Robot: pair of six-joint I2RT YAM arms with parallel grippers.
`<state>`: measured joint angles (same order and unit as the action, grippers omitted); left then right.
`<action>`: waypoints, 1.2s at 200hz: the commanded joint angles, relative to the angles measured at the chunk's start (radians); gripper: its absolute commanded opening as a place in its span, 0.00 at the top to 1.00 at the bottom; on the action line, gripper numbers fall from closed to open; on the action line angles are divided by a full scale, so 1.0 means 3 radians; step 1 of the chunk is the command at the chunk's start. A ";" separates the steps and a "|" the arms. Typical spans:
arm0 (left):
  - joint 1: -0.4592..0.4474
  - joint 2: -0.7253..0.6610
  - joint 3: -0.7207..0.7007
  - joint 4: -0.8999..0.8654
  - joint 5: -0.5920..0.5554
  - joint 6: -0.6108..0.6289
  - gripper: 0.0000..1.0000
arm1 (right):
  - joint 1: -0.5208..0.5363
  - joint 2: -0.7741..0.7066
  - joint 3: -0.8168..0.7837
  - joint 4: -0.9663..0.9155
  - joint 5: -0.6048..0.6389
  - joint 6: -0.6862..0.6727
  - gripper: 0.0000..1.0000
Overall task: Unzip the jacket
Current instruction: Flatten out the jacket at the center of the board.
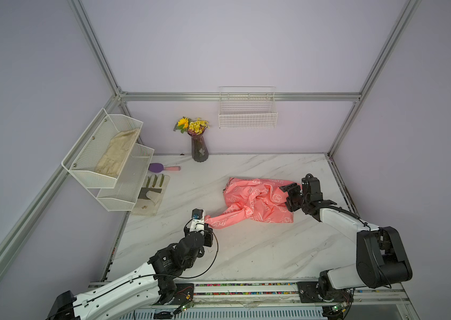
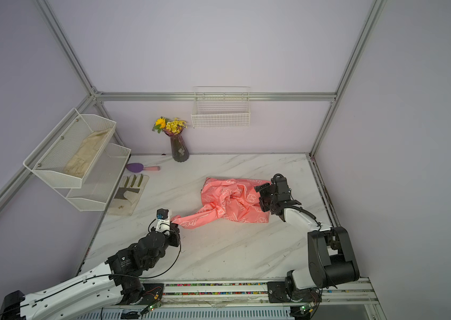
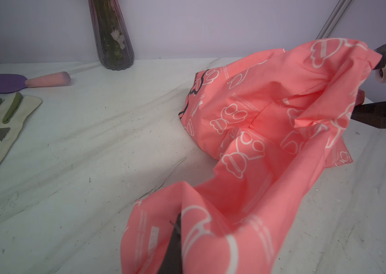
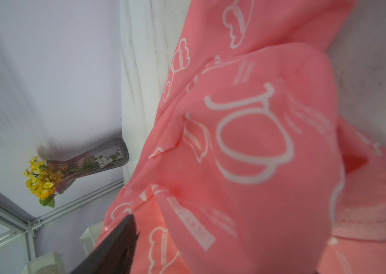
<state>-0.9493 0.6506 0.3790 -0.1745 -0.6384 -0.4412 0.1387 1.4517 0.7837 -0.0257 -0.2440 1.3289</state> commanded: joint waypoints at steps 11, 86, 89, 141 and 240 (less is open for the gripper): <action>0.0015 0.0001 -0.0005 0.0053 -0.0085 -0.0051 1.00 | -0.0034 0.0110 -0.0046 0.0368 -0.0128 -0.0052 0.48; 0.0040 -0.0032 0.0366 -0.0291 -0.0440 -0.0016 1.00 | -0.0010 0.0031 0.0657 -0.0304 -0.0324 -0.0674 1.00; 0.0045 -0.0044 0.0407 -0.0316 -0.0466 0.0011 1.00 | -0.0001 -0.0021 0.0753 -0.0447 -0.0260 -0.0773 1.00; 0.0132 -0.0120 0.1112 -0.0670 -0.0763 0.0619 1.00 | 0.0089 -0.1112 0.1550 -0.1425 0.0397 -0.2009 1.00; 0.0134 -0.0290 0.2180 -0.1262 -0.0311 0.1249 1.00 | 0.0090 -0.2016 0.3095 -0.2312 0.0790 -0.3635 1.00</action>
<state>-0.9161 0.5812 0.8936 -0.5232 -0.7979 -0.1436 0.1673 0.8551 1.5459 -0.6392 -0.1207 0.3965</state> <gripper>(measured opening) 0.047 0.056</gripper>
